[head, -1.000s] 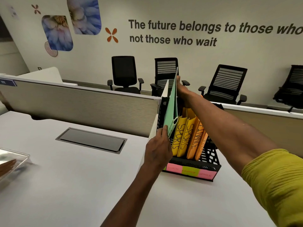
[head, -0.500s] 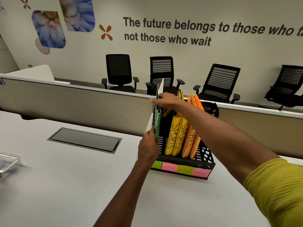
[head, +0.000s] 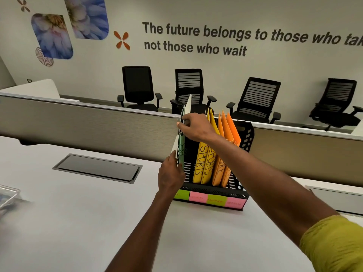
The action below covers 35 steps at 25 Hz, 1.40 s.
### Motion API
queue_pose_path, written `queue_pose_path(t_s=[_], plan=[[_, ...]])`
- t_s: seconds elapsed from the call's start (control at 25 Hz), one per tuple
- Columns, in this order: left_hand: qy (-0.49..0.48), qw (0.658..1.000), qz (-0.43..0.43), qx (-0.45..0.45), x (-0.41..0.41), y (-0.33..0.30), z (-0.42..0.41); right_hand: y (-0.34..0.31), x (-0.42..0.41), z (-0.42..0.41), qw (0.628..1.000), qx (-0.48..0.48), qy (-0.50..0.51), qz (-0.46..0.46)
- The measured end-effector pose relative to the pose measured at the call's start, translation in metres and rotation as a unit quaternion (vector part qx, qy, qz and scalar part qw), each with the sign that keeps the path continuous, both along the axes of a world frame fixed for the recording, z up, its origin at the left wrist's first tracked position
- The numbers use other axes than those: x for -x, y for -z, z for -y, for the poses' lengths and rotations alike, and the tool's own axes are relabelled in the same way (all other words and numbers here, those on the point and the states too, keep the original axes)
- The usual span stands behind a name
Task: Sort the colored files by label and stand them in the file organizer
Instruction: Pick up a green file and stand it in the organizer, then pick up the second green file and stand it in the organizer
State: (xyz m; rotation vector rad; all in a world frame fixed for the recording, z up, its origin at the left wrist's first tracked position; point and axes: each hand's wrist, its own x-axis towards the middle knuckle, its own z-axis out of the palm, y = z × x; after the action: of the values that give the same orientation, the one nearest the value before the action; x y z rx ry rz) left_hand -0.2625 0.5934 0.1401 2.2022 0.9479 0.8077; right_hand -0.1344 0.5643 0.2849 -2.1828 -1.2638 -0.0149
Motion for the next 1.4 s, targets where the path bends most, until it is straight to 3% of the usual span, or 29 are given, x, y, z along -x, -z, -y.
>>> queue_pose_path(t_s=[0.24, 0.36, 0.68, 1.0, 1.4], plan=[[-0.008, 0.999, 0.051, 0.006, 0.015, 0.000, 0.023, 0.030, 0.035, 0.066, 0.975, -0.217, -0.033, -0.033], [0.006, 0.998, 0.067, 0.001, 0.021, -0.003, 0.035, 0.043, 0.051, 0.094, 0.964, -0.252, -0.050, -0.070], [0.061, 0.996, 0.061, 0.009, 0.027, 0.016, 0.110, 0.123, 0.066, 0.195, 0.963, -0.235, 0.043, -0.127], [0.128, 0.990, 0.017, 0.049, 0.020, 0.080, 0.217, 0.227, 0.069, 0.313, 0.954, -0.168, 0.172, -0.179], [0.294, 0.948, -0.101, 0.072, -0.011, 0.130, 0.360, 0.282, 0.052, 0.471, 0.944, -0.026, 0.293, -0.152]])
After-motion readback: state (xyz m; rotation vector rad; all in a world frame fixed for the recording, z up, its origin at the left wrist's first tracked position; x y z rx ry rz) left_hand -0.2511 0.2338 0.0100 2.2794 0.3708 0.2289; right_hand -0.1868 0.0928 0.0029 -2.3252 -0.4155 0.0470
